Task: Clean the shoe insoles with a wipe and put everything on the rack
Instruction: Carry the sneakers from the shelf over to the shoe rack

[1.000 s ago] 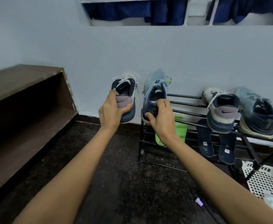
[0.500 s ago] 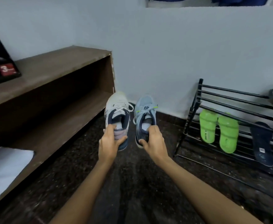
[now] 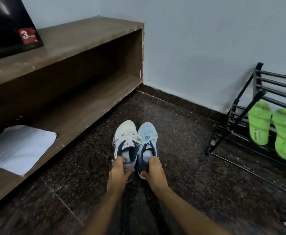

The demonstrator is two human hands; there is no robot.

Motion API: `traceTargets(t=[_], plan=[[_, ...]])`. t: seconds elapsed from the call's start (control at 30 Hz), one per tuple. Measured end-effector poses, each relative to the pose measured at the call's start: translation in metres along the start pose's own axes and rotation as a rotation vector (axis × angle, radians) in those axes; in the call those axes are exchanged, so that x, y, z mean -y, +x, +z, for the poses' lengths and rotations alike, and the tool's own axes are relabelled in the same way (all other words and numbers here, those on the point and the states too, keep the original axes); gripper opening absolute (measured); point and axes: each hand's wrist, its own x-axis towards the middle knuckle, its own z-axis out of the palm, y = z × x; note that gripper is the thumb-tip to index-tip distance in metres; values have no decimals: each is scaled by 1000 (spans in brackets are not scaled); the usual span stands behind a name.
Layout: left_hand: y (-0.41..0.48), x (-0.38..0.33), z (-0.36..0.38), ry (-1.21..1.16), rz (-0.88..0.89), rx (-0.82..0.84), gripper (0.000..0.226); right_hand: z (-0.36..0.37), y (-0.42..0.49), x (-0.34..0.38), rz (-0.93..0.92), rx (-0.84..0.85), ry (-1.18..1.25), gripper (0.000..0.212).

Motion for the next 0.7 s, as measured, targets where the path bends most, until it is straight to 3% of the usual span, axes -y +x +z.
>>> traceTargets(t=[0.27,0.6,0.7], plan=[[-8,41,9,20,-60,107,40,37,-9,-13,103,133,-79,51],[-13,56,33,51,-70,59,50,29,-18,-14,23,249,-283,71],[-14,48,31,122,-27,80,33,10,-19,-13,-20,187,-272,61]])
